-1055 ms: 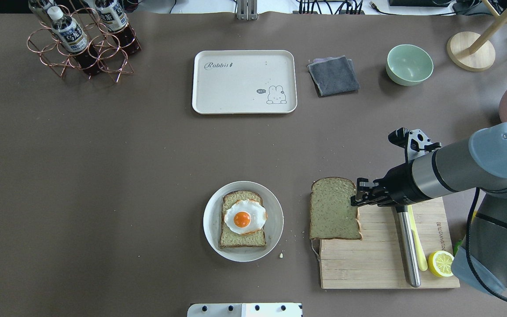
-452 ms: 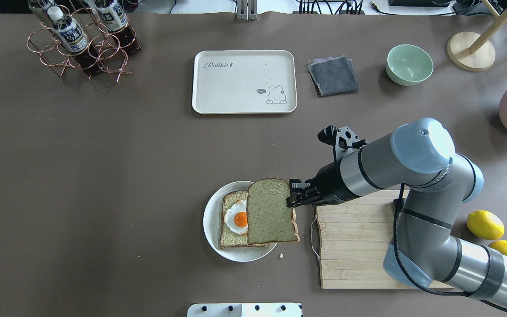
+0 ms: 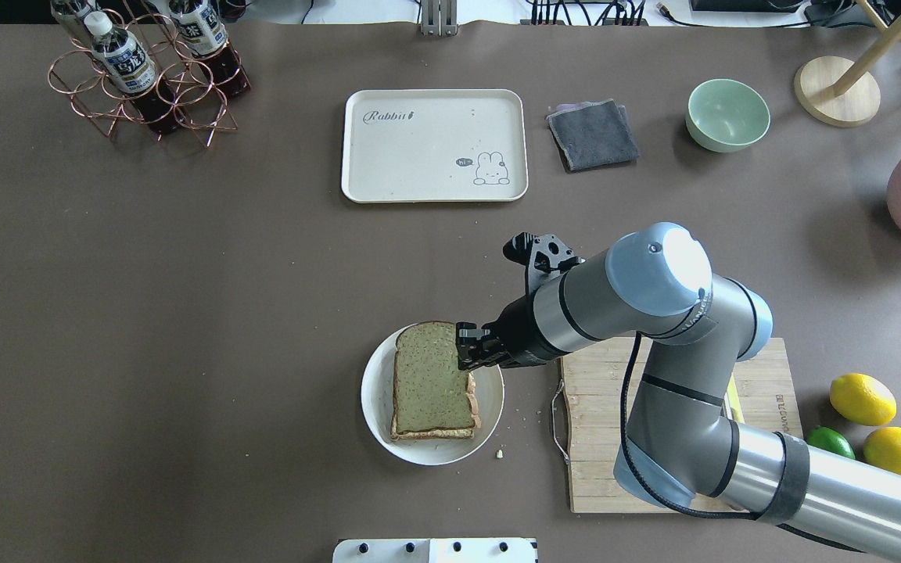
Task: Make sandwich and place on tray
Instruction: 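Lift the bread slice with the right gripper and carry it over the egg plate, then lower the bread onto the fried egg and open the right gripper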
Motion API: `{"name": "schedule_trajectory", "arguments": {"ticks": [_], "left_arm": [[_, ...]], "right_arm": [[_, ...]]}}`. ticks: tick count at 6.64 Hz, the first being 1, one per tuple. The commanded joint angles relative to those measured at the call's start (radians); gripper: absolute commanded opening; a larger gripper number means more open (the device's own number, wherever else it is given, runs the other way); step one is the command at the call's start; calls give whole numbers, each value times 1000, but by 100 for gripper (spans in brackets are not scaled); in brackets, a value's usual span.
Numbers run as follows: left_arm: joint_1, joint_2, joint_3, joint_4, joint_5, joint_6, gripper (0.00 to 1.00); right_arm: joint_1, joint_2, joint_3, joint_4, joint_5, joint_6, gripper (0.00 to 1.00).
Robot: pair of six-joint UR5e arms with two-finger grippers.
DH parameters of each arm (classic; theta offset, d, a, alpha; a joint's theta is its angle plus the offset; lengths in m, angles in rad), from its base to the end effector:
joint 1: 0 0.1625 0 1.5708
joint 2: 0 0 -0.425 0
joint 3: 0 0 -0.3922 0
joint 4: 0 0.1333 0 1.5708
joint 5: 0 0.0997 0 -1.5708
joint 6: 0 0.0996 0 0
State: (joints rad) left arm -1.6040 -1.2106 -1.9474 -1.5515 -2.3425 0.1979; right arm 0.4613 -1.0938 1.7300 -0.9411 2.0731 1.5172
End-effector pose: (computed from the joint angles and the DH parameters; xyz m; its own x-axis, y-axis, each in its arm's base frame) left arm -0.0752 -0.3395 0.6255 0.7088 0.1712 -0.6843 -0.1083 0.9850 0.1343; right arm -0.5206 -0.3541 0.2381 0.2673 0.0804 0.9602 0.0355 0.9950 -0.0932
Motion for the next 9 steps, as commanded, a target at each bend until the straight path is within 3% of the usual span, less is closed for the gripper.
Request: {"name": "schedule_trajectory", "arguments": {"ticks": [1, 3, 4, 5, 6, 9], "left_arm": [[-4, 0, -2, -1, 0, 0, 98], [-4, 0, -1, 1, 0, 0, 98], [-10, 0, -4, 1, 0, 0, 98], [-14, 3, -1, 1, 0, 1, 98], [-11, 0, 4, 1, -1, -12, 98], [60, -56, -36, 1, -53, -221, 98]], "right_arm": [[-22, 14, -42, 2, -5, 12, 0], [-41, -5, -39, 2, -31, 27, 0], [-43, -6, -35, 2, -37, 34, 10], [-47, -5, -33, 2, -48, 37, 84], [-47, -6, -30, -1, -59, 38, 100], [43, -122, 72, -10, -22, 26, 100]]}}
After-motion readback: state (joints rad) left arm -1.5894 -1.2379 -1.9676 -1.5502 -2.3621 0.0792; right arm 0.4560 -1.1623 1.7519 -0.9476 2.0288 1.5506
